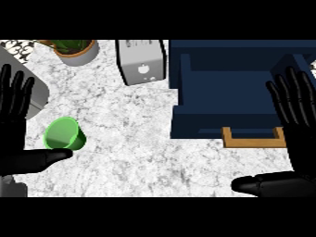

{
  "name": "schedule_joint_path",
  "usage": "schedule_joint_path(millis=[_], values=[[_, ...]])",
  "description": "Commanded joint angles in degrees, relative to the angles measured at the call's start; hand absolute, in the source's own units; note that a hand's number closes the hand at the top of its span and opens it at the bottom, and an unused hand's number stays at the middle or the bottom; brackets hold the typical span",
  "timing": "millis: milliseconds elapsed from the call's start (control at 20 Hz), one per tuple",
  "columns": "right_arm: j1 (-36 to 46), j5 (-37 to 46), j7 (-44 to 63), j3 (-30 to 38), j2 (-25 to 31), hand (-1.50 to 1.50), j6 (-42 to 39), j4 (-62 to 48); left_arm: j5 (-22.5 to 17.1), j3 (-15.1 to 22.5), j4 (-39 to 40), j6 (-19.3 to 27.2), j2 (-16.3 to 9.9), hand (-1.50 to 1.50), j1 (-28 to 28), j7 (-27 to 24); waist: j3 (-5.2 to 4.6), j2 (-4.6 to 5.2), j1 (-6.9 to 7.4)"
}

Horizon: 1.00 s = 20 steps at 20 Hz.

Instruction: Pick up the cup, place it into the drawer and close the drawer

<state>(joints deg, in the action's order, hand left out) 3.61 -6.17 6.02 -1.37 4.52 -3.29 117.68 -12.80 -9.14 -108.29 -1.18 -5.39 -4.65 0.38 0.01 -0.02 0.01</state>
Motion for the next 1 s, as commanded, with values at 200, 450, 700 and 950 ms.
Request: schedule_joint_path(millis=[200, 450, 700, 950], values=[[1.97, 4.08, -0.85, -2.10, -2.54, -1.50, 2.34, -1.48, -0.93, -1.41, 1.07, -2.52, -0.32, -1.50, 4.94, -2.93, -0.02, -0.01, 0.14], [1.73, -3.33, 0.72, 4.38, 1.16, -1.50, -2.17, -0.60, -2.12, -4.06, 7.38, -2.08, -2.09, -1.50, 0.74, -1.75, -0.01, 0.01, -0.05], [2.22, -0.70, 2.04, 2.81, 0.54, -1.50, -1.00, -0.05, 4.89, 0.53, 9.91, 2.30, 2.40, -1.50, 2.99, -5.25, -0.01, 0.02, -0.07], [3.07, 0.52, -0.80, 1.80, -0.21, -1.50, -1.40, -3.72, 2.68, -4.90, 20.27, -0.91, -1.00, -1.50, 0.96, -10.08, -0.02, 0.12, -0.17]])
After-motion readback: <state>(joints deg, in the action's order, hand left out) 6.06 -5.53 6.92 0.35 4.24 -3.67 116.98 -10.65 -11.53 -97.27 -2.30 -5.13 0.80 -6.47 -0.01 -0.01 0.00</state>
